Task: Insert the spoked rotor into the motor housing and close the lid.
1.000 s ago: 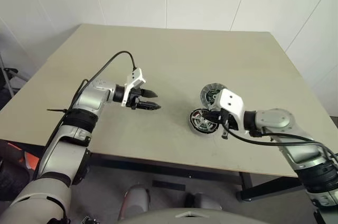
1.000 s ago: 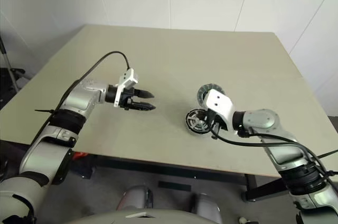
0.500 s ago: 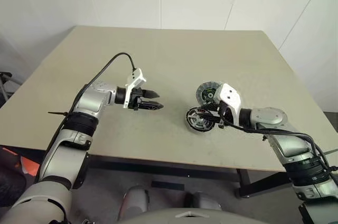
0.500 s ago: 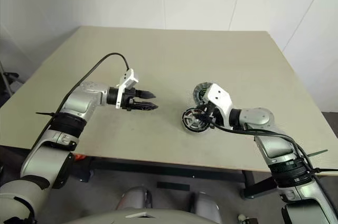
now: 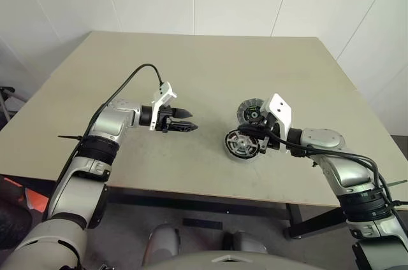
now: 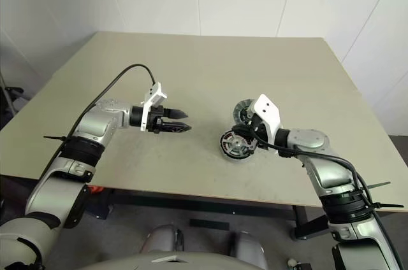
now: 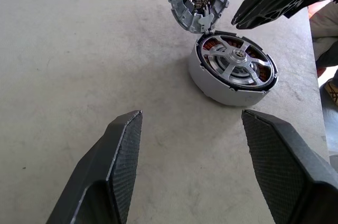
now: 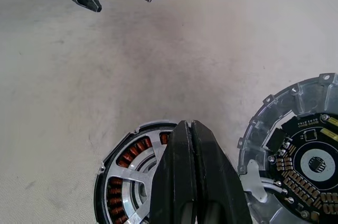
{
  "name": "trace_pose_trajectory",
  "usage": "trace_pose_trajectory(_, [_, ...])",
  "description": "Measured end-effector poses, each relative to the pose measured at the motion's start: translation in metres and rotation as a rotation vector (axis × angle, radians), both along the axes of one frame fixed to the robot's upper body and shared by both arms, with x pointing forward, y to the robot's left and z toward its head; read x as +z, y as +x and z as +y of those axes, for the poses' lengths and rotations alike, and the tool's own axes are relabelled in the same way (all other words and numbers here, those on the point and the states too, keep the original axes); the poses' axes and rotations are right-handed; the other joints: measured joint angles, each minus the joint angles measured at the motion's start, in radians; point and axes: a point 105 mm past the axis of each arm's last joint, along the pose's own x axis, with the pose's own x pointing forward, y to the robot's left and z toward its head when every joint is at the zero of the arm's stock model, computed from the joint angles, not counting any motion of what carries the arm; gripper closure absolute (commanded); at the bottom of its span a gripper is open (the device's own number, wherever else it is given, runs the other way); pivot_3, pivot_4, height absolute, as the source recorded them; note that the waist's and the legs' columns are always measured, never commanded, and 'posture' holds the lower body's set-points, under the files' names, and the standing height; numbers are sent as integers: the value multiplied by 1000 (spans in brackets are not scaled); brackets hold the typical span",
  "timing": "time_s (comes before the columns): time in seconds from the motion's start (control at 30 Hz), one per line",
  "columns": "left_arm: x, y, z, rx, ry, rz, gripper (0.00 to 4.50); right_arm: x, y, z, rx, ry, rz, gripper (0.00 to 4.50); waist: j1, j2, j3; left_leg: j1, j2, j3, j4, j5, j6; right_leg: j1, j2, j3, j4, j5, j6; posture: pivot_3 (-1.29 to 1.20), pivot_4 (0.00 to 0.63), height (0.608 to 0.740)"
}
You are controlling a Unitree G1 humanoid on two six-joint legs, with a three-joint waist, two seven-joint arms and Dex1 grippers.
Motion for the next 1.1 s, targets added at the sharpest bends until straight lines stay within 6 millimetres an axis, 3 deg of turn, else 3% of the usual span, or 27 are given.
trace_pose_trajectory(0.23, [1, 0, -1, 3, -4, 5, 1306, 1, 2, 0, -7, -16, -16, 4474, 0, 0, 0, 0, 0, 0, 0, 0, -1, 0, 0, 0, 0, 0, 0, 0, 0, 740])
trace_pose_trajectory(0.33, [2, -1, 0, 3, -7, 4, 1306, -27, -9, -6, 42, -154, -1, 4474, 4, 0, 0, 0, 0, 0, 0, 0, -2, 1, 0, 0, 0, 0, 0, 0, 0, 740])
trace_pose_trajectory(0.63, [0, -1, 0, 12, -10, 8, 1306, -29, -8, -7, 38, -139, 0, 4474, 1, 0, -1, 7, 0, 0, 0, -3, -1, 10, 0, 1, -1, -4, 7, 0, 0, 740])
trace_pose_trajectory(0.73, [0, -1, 0, 12, -11, 8, 1306, -28, -6, -4, 21, -88, 27, 4474, 1, 0, -1, 6, 0, 0, 0, -3, -1, 9, 0, 1, 0, -1, 1, 0, 0, 740])
trace_pose_trajectory(0.83, [0, -1, -1, 12, -12, 8, 1306, -14, -3, -4, -5, 10, 51, 4474, 0, 0, -1, 4, 0, 0, 0, -2, 1, 3, 0, 1, 0, 0, -1, 0, 0, 740])
trace_pose_trajectory(0.93, [1, -1, -1, 10, -15, 9, 1306, 15, -2, -8, 0, 89, 20, 4474, 1, 0, -1, 0, 0, 0, 0, -1, 2, 0, 0, 1, 1, 0, -1, 0, 0, 740])
trace_pose_trajectory(1.0, [1, -1, -1, 9, -18, 8, 1306, 26, -4, -21, 13, 33, -4, 4474, 4, 0, -1, 0, 0, 0, 1, -1, 2, 0, 0, 1, 1, 0, -1, 0, 0, 740])
trace_pose_trajectory(1.1, [2, -1, 0, 8, -17, 2, 1306, 22, -10, -48, 57, -265, -48, 4474, 7, 0, -1, -1, 0, 0, 1, -1, 2, 0, 0, 1, 0, 0, 0, 0, 0, 740])
